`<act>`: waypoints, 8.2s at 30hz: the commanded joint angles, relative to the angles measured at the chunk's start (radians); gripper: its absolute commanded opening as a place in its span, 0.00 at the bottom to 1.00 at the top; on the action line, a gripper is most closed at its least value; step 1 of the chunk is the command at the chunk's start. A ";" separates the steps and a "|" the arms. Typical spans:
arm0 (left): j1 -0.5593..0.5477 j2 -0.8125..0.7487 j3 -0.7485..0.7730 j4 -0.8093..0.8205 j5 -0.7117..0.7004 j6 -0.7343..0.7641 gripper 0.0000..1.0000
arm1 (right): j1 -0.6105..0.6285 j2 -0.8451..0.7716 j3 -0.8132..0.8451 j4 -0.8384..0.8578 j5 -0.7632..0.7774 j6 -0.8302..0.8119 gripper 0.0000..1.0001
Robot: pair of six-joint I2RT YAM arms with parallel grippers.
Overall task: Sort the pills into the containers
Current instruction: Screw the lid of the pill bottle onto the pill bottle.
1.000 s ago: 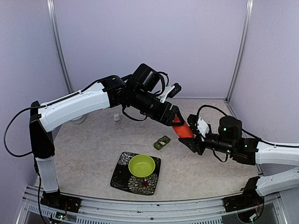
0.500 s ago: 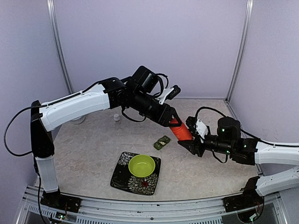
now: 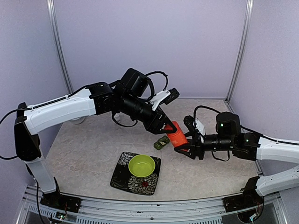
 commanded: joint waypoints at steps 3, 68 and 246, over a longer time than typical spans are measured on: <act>-0.064 -0.047 -0.085 -0.011 0.136 0.227 0.48 | 0.008 -0.008 0.076 0.037 -0.217 0.129 0.18; -0.042 -0.259 -0.462 0.766 -0.160 -0.396 0.99 | 0.044 0.083 0.097 0.169 0.063 0.132 0.15; -0.038 -0.348 -0.605 0.838 -0.210 -0.463 0.99 | 0.072 0.067 0.111 0.118 0.082 0.110 0.11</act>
